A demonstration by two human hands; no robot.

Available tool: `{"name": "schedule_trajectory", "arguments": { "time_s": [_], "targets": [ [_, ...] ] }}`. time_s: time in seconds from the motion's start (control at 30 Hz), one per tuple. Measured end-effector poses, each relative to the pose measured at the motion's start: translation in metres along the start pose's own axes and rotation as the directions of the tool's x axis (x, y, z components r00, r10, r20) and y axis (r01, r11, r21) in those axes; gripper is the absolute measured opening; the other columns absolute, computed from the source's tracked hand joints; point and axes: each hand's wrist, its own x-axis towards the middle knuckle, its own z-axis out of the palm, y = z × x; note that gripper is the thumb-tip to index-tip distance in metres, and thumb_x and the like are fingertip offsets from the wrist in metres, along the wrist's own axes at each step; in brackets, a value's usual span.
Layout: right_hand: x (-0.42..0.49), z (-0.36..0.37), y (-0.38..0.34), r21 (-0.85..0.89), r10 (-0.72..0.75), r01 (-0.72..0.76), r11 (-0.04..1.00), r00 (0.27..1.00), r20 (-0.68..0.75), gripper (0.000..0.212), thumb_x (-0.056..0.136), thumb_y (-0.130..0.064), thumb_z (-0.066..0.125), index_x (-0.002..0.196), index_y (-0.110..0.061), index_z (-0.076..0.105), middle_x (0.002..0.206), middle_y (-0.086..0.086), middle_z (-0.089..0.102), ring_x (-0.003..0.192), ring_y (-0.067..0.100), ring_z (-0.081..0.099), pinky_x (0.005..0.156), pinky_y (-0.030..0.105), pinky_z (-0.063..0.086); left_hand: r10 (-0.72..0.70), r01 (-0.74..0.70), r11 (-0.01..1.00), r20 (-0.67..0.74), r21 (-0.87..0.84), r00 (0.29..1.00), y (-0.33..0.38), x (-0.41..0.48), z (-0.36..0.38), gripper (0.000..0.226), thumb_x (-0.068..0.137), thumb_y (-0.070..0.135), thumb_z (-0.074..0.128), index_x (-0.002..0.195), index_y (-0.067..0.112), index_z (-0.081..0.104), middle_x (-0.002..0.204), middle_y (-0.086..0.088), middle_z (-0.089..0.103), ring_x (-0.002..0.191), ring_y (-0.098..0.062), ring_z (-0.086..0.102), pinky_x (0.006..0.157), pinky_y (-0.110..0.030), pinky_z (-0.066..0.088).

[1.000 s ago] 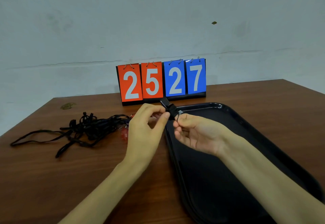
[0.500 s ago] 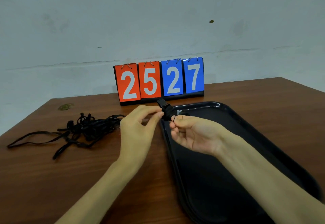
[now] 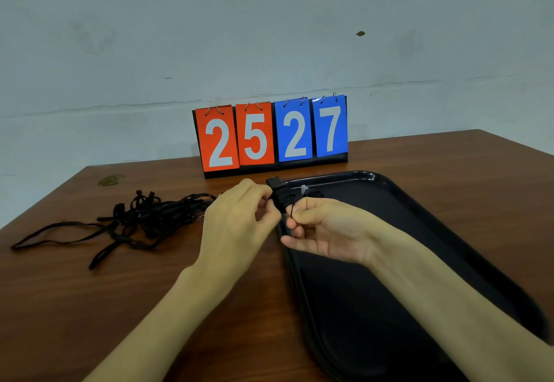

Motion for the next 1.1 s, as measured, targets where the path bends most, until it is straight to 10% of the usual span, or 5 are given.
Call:
{"name": "schedule_trajectory", "arguments": {
  "time_s": [0.23, 0.37, 0.5, 0.9, 1.1],
  "targets": [
    [-0.001, -0.001, -0.003, 0.063, 0.030, -0.032, 0.998, 0.999, 0.029, 0.018, 0.093, -0.002, 0.047, 0.078, -0.006, 0.056, 0.064, 0.003, 0.056, 0.058, 0.010, 0.050, 0.067, 0.030, 0.060, -0.398, 0.483, 0.686, 0.275, -0.544, 0.875, 0.009, 0.013, -0.008, 0.017, 0.086, 0.004, 0.058, 0.081, 0.017, 0.066, 0.060, 0.006, 0.057, 0.054, -0.003, 0.051, 0.053, -0.014, 0.042],
    [-0.004, -0.003, -0.006, 0.139, 0.030, -0.035, 0.990, 0.999, 0.038, 0.019, 0.093, -0.002, 0.047, 0.077, -0.006, 0.057, 0.064, 0.004, 0.055, 0.059, 0.010, 0.049, 0.068, 0.031, 0.060, -0.363, 0.583, 0.325, 0.472, -0.744, 0.804, 0.005, 0.015, -0.008, 0.017, 0.091, 0.002, 0.050, 0.092, 0.007, 0.066, 0.046, 0.000, 0.045, 0.037, -0.010, 0.035, 0.040, -0.023, 0.032],
    [-0.004, -0.003, -0.004, 0.173, 0.036, -0.041, 0.984, 0.999, 0.032, 0.015, 0.093, -0.004, 0.048, 0.082, -0.007, 0.057, 0.063, 0.003, 0.057, 0.057, 0.010, 0.052, 0.068, 0.031, 0.060, -0.294, 0.624, 0.216, 0.559, -0.751, 0.775, 0.004, 0.018, -0.011, 0.015, 0.092, 0.005, 0.046, 0.093, 0.002, 0.061, 0.052, -0.001, 0.045, 0.044, -0.013, 0.044, 0.046, -0.024, 0.041],
    [0.000, 0.000, -0.003, -0.135, -0.126, 0.108, 0.985, 0.983, -0.134, 0.012, 0.093, -0.004, 0.049, 0.085, -0.008, 0.056, 0.071, 0.004, 0.056, 0.059, 0.008, 0.052, 0.069, 0.033, 0.059, -0.327, 0.565, 0.460, 0.462, -0.685, 0.825, 0.005, 0.018, -0.005, 0.013, 0.090, 0.003, 0.052, 0.098, 0.013, 0.057, 0.066, -0.002, 0.063, 0.064, -0.014, 0.063, 0.064, -0.024, 0.054],
    [0.003, 0.004, 0.013, -0.817, -0.533, 0.146, 0.558, 0.818, -0.218, 0.007, 0.096, -0.021, 0.047, 0.092, -0.016, 0.047, 0.084, 0.002, 0.060, 0.074, 0.017, 0.061, 0.068, 0.032, 0.054, -0.348, 0.488, 0.648, 0.342, -0.585, 0.873, 0.012, 0.012, 0.002, 0.032, 0.088, 0.004, 0.058, 0.115, 0.017, 0.046, 0.067, -0.003, 0.059, 0.061, -0.010, 0.062, 0.063, -0.019, 0.049]
  ]
}}
